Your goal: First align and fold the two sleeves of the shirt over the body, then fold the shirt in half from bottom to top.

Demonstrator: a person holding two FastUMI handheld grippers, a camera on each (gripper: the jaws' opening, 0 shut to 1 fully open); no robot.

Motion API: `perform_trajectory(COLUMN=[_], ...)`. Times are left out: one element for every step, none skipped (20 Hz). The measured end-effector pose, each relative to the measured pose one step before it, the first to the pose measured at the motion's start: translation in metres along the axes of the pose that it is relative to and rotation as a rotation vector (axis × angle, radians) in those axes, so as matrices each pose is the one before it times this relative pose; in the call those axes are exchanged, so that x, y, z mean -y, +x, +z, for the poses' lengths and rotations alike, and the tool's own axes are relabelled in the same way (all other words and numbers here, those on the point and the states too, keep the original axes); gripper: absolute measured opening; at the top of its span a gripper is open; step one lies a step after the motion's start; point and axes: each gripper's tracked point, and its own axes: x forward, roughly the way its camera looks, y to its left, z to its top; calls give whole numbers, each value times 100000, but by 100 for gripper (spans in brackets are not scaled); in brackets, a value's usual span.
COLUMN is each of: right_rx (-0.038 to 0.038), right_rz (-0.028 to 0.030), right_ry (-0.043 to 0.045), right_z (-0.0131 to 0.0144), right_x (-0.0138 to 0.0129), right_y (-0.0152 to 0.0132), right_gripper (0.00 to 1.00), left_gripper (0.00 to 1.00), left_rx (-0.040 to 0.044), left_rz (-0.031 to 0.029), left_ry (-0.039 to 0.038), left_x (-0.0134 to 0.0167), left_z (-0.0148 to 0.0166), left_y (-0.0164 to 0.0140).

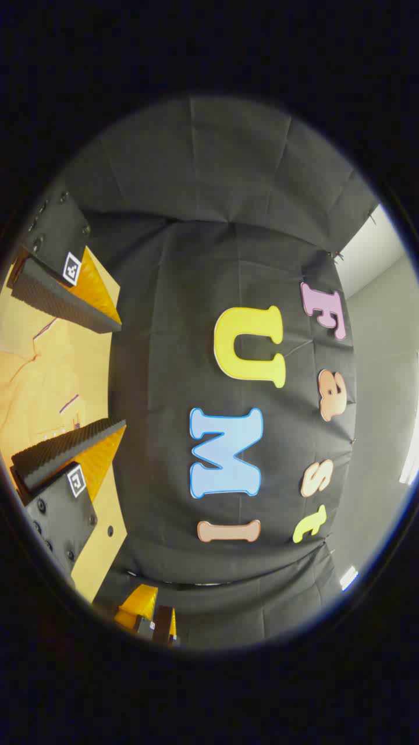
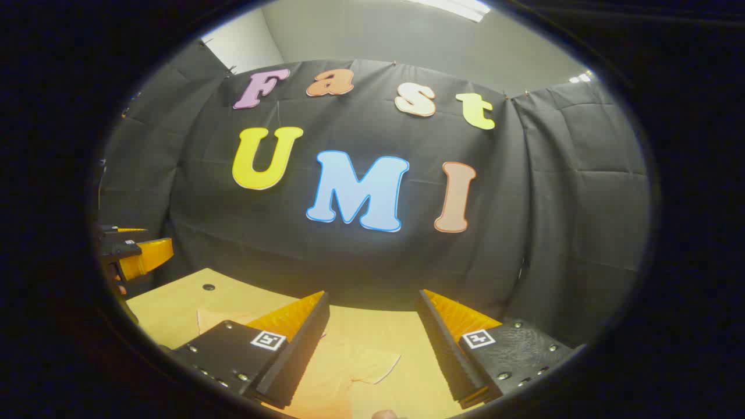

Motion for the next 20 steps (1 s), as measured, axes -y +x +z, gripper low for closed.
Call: perform_trajectory(right_rx=[-48, -360, -394, -289, -279, -337, -161, -83, -264, -87, -170, -283, -279, -421, -410, -635, -843, -1036, -1482, -1843], right_rz=[3, 54, 76, 147, 206, 250, 1, -297, -145, -26, 13, 80, 154, 213, 191, 222, 285, 485, 520, 383], right_ry=[-225, -194, -140, 32, 212, 147, -53, -105, -60, 284, 394, 365, 270, 133, 88, 34, 189, 234, 151, 344], right_z=[71, -237, -44, -147, 14, -176, -6, -89, -108, 18, -112, -34, -68, -279, -145, -222, -415, -323, -645, -632], right_x=[-99, -24, -122, -17, -163, -53, 25, 180, 38, 4, 47, 26, -17, -15, -48, 8, 50, -36, 94, 136], right_y=[80, 182, 144, -34, 8, 32, 50, 89, 84, -14, 84, 34, 116, 59, 155, 191, 135, 353, 366, 472], right_gripper=[94, 94, 94, 94, 94, 94, 94, 94, 94, 94, 94, 94, 94, 94, 94, 94, 94, 94, 94, 94], left_gripper=[98, 98, 98, 98, 98, 98, 99, 98, 98, 98, 99, 98, 99, 99, 98, 98, 99, 98, 98, 98], left_rx=[-26, 11, -40, -380, -404, -166, -195, -508, -549, -227, 207, -59, -19, -77, -175, -272, -407, -301, -447, -140], left_rz=[-18, -131, 106, 48, 66, 246, -90, -250, 6, -62, 103, 63, 215, -131, 256, 46, 285, 214, 104, 166], left_ry=[73, -38, 2, -21, -216, -493, -711, -642, -305, -132, -137, 81, 99, -52, -62, -105, 31, -49, 2, 88], left_x=[18, 58, -84, -102, -140, -154, -8, 89, 13, 112, 16, 23, -58, 80, -34, -14, 9, -48, 78, -28], left_z=[-76, -49, 18, -147, -192, -97, -167, -311, -244, 43, 24, 29, -63, -16, -115, -162, -158, 35, -59, -325], left_y=[114, 42, 29, 136, 82, 40, -3, 25, 23, 179, 14, 53, 39, 77, 31, -28, 43, 48, 51, -94])
